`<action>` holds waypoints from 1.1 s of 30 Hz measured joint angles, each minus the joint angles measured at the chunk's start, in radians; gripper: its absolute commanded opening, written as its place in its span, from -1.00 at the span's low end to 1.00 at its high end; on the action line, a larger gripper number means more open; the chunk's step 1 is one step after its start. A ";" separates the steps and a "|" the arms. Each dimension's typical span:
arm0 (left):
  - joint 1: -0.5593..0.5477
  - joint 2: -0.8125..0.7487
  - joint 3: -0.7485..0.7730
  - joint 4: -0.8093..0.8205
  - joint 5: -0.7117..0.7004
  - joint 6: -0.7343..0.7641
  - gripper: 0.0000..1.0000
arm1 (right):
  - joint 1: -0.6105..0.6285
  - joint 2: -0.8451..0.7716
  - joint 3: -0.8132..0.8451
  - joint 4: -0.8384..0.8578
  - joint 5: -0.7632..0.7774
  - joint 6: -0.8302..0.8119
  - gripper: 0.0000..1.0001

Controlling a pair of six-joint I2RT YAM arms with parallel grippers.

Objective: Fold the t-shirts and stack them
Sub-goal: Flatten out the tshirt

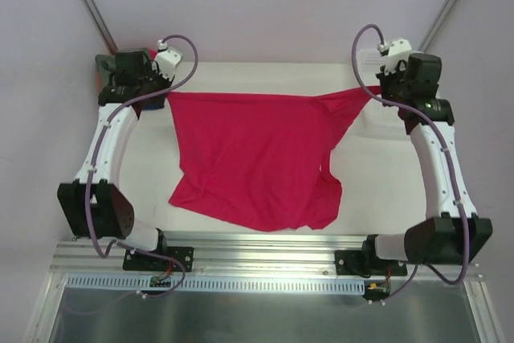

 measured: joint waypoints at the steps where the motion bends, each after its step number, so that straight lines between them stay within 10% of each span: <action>1: 0.005 0.043 -0.005 0.012 0.000 0.000 -1.00 | 0.002 0.036 -0.008 -0.002 -0.002 -0.004 -0.99; 9: 0.023 0.364 0.097 0.077 -0.020 -0.003 -1.00 | 0.055 0.258 -0.013 0.027 -0.005 -0.049 -0.99; 19: 0.030 0.380 0.105 0.124 -0.036 -0.008 -1.00 | 0.096 0.259 -0.049 0.055 0.001 -0.061 -0.99; 33: 0.021 -0.145 0.137 0.090 -0.038 -0.094 -1.00 | 0.064 -0.166 0.100 -0.056 0.037 -0.035 -0.99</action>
